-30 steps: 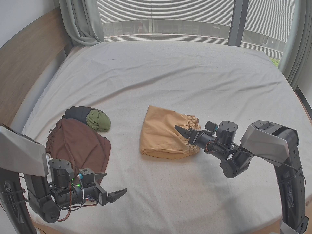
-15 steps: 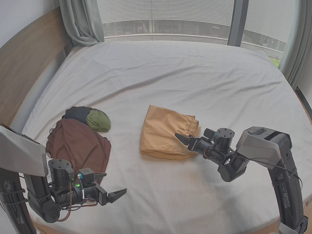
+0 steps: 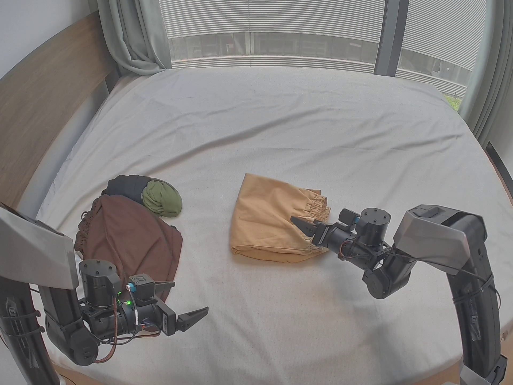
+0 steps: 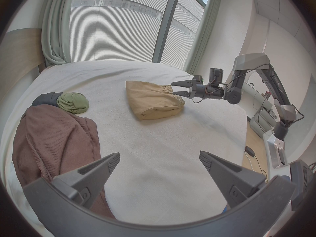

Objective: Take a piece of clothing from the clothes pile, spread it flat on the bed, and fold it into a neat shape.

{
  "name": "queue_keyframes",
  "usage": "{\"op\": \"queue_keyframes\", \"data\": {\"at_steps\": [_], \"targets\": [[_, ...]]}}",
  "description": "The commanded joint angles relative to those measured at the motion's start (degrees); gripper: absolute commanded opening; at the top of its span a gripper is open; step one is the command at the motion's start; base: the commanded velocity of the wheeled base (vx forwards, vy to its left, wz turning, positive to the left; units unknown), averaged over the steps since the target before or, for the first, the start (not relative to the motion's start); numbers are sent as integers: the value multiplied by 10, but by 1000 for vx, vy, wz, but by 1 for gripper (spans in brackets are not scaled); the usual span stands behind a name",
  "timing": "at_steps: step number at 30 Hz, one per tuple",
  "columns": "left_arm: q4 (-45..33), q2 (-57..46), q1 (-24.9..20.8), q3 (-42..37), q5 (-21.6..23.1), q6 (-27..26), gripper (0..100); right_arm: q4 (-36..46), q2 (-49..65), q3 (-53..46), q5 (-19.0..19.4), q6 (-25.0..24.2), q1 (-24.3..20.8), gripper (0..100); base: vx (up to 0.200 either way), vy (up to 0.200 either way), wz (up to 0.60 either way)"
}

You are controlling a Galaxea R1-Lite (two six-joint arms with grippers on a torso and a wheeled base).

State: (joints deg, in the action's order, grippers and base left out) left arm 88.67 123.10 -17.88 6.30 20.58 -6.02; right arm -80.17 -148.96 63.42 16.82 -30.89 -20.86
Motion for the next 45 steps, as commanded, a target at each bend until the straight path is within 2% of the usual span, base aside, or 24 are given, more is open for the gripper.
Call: {"op": "queue_keyframes", "data": {"at_steps": [1,4,7,12,14,19,22,29,36,45], "targets": [[0,-31,5,13,2,5,100,-32,119,-93,1,7,-5,100,0,0,0],[0,-59,4,15,2,8,100,-54,171,-153,1,18,-7,100,0,0,0],[0,-105,3,15,2,15,100,-81,233,-246,1,52,-8,100,0,0,0],[0,-165,3,-5,1,46,100,-83,356,-397,6,104,-9,100,0,0,0],[0,-173,4,-11,0,48,100,-83,378,-420,6,113,-10,100,0,0,0],[0,-235,1,-38,1,48,100,-83,468,-523,5,176,-13,100,0,0,0],[0,-257,3,-53,1,47,100,-83,519,-572,5,182,-12,100,0,0,0],[-1,-284,5,-63,0,48,100,-82,607,-623,5,185,-2,100,0,0,0],[-1,-287,2,-63,0,48,100,-75,650,-634,5,192,19,100,0,0,0],[-11,-360,-3,-63,6,59,100,-7,746,-634,1,195,61,100,0,0,0]]}}
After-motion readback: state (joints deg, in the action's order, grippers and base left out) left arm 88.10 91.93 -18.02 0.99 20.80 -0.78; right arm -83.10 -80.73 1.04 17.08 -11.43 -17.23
